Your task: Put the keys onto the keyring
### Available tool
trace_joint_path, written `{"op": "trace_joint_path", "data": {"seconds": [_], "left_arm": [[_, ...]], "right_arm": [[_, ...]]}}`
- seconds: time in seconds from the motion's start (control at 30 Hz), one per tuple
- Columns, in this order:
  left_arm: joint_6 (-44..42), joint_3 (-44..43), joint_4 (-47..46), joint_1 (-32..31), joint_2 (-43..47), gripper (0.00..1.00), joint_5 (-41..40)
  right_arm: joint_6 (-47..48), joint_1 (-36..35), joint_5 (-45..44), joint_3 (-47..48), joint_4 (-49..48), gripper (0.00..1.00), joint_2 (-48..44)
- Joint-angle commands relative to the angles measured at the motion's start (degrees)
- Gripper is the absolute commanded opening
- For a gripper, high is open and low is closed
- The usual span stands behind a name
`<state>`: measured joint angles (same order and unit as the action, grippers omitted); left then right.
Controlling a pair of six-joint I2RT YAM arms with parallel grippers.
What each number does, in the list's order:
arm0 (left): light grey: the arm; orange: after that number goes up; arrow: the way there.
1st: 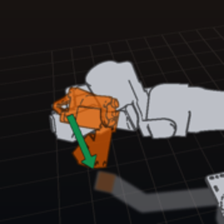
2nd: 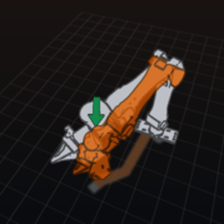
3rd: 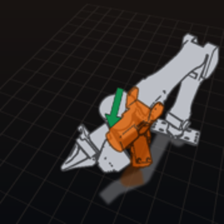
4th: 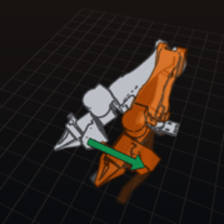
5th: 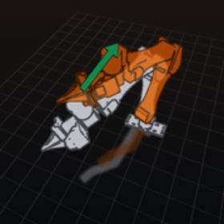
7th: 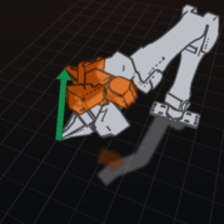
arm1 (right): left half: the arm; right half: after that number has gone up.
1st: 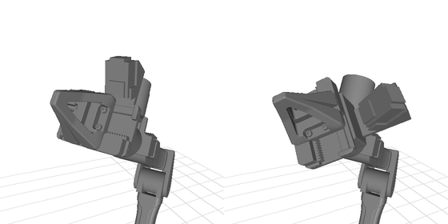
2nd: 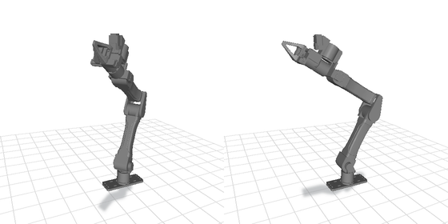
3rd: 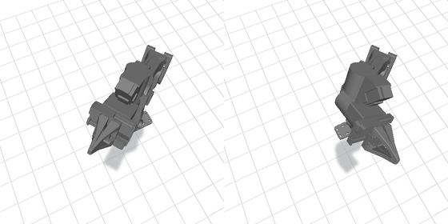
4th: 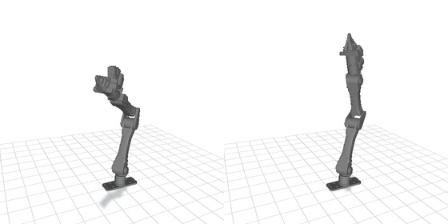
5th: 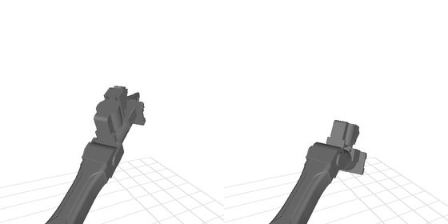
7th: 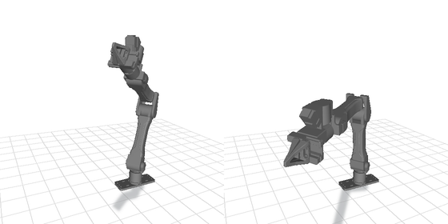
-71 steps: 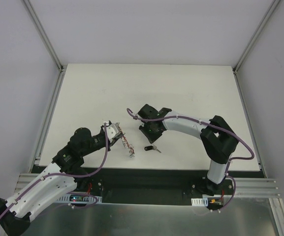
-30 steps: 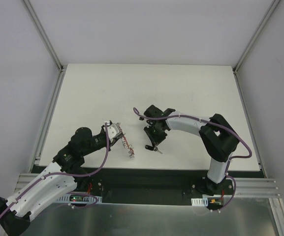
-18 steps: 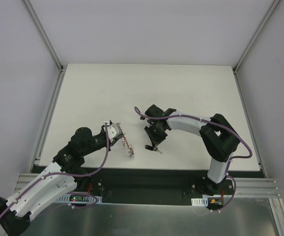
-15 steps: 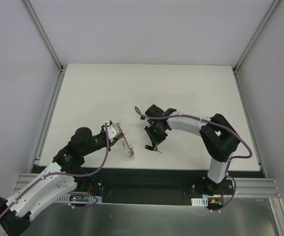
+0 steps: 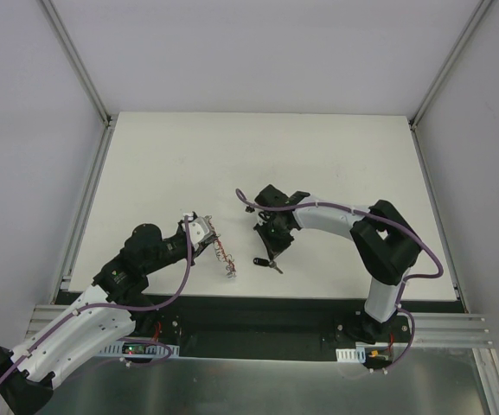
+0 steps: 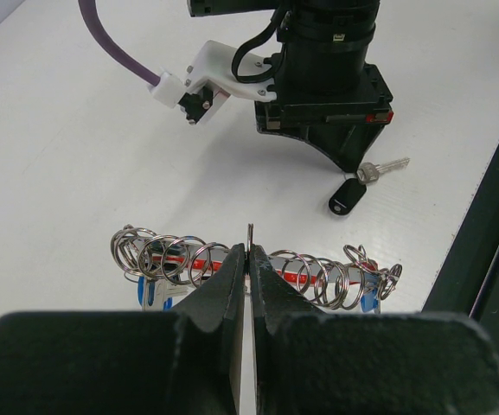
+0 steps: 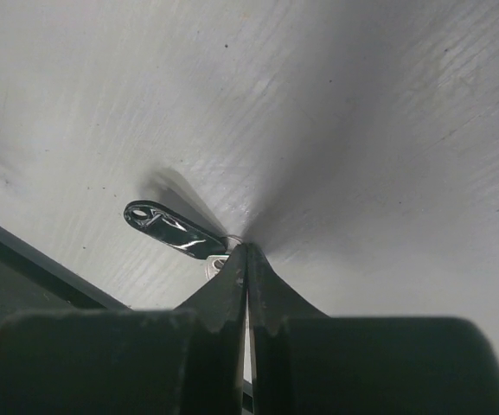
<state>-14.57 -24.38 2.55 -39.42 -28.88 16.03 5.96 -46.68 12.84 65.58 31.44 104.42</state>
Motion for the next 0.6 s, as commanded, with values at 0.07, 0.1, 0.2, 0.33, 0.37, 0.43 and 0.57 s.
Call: {"op": "trace_joint_path", "data": {"seconds": [0.07,0.1,0.2,0.33,0.37,0.43,0.57], "left_arm": [[-0.02,-1.63,-2.99,-0.31,0.67,0.0,1.02],[-0.02,-1.55,-2.99,-0.31,0.76,0.0,1.02],[-0.02,-1.63,-2.99,-0.31,0.85,0.0,1.19],[-0.02,-1.9,-2.99,-0.31,0.5,0.0,1.54],[-0.02,-1.98,-2.99,-0.31,0.23,0.0,1.55],[-0.02,-2.16,-2.99,-0.39,-0.12,0.0,1.98],[-0.02,-2.16,-3.07,-0.31,-0.03,0.0,1.46]], "right_arm": [[1.78,-2.28,-0.79,-0.19,1.17,0.01,-1.41],[2.13,-2.45,-1.5,-0.1,0.99,0.01,-3.24],[3.44,-2.54,-4.39,-0.1,-0.15,0.01,-6.5],[6.52,-2.72,-11.85,-0.37,-0.51,0.01,-9.32],[8.0,-2.72,-12.48,-0.19,-0.24,0.01,-9.32],[8.81,-2.54,-15.03,1.03,1.51,0.01,-8.45],[9.07,-2.98,-16.0,1.3,0.73,0.01,-8.27]]}}
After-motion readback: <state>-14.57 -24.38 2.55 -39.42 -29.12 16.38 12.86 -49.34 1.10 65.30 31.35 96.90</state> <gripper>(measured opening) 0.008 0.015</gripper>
